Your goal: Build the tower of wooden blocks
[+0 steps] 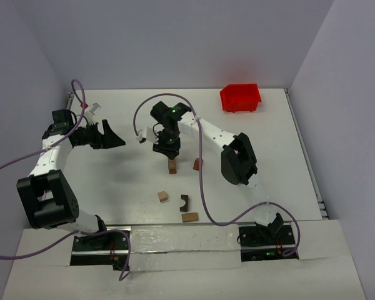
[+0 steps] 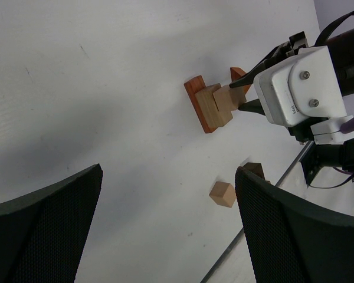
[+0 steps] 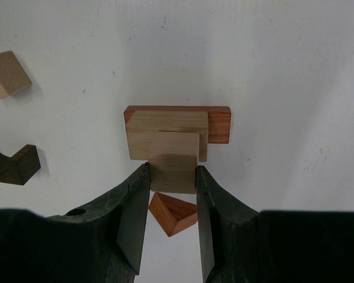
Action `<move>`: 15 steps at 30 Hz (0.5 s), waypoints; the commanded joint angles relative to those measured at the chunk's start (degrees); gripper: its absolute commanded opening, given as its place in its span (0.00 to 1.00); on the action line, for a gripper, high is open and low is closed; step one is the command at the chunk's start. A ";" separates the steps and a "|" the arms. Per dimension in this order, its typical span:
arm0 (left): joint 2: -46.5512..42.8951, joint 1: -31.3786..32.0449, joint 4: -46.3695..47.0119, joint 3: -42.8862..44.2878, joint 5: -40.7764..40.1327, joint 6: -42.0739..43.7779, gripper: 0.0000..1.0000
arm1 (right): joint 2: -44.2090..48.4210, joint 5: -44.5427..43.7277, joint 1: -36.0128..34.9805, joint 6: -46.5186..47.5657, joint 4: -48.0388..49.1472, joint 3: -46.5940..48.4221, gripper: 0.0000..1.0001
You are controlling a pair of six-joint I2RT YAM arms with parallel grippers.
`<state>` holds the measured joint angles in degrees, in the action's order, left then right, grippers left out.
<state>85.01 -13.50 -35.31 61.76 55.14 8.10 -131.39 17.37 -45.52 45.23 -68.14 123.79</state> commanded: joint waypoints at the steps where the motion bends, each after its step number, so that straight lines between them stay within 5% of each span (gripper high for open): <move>1: 0.03 -0.13 2.65 1.26 1.63 0.78 0.99 | 1.02 -0.02 -0.33 -0.41 1.04 2.69 0.05; 15: -0.02 -0.21 2.69 1.19 1.63 0.95 0.99 | 0.52 0.55 -0.29 -0.58 0.99 2.78 0.06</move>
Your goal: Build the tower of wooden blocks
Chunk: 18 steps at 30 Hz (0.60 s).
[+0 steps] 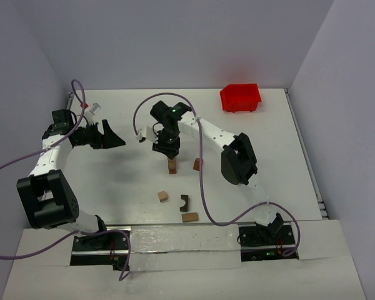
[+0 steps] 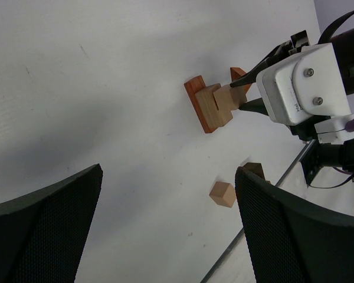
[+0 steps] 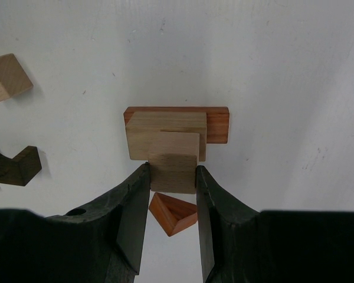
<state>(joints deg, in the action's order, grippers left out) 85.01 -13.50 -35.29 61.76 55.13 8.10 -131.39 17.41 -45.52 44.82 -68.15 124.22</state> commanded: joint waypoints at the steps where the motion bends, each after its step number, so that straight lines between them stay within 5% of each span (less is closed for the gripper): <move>1: -0.02 -0.21 2.61 1.24 1.64 0.95 0.99 | 0.52 0.45 -0.34 -0.17 1.00 2.34 0.07; 18: -0.02 -0.13 2.24 1.52 1.56 1.48 0.99 | -0.16 0.76 -0.36 -0.35 0.83 2.43 0.10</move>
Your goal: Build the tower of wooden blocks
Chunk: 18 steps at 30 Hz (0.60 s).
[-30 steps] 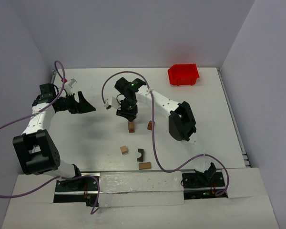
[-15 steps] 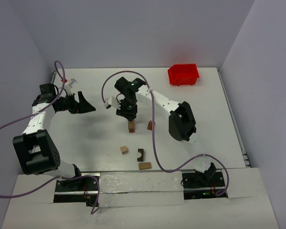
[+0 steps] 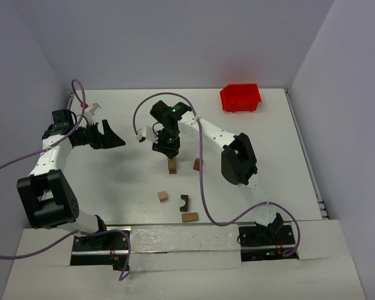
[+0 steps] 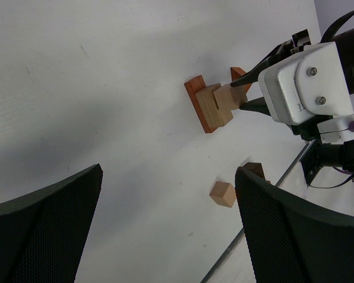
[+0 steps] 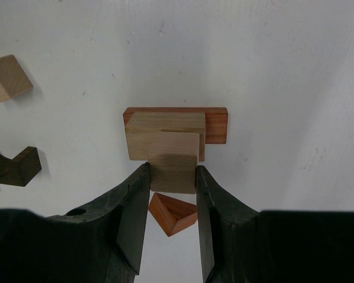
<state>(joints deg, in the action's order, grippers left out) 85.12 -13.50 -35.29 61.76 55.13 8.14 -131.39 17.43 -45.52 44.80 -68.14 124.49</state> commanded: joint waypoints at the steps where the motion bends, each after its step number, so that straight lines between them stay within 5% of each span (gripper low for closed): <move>1: -0.13 -0.18 2.25 1.52 1.50 1.44 0.99 | -0.23 0.66 -0.36 -0.27 0.81 2.11 0.10; 9: -0.18 -0.13 2.12 1.61 1.38 1.56 0.99 | -0.35 0.59 -0.36 0.04 0.77 1.50 0.14; 18: -0.22 -0.13 1.90 2.04 1.29 1.69 0.99 | -0.36 0.24 -0.62 0.20 0.90 0.77 0.31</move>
<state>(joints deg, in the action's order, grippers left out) 85.12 -13.50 -35.31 61.76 55.13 8.18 -131.43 17.43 -45.52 44.84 -68.14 124.49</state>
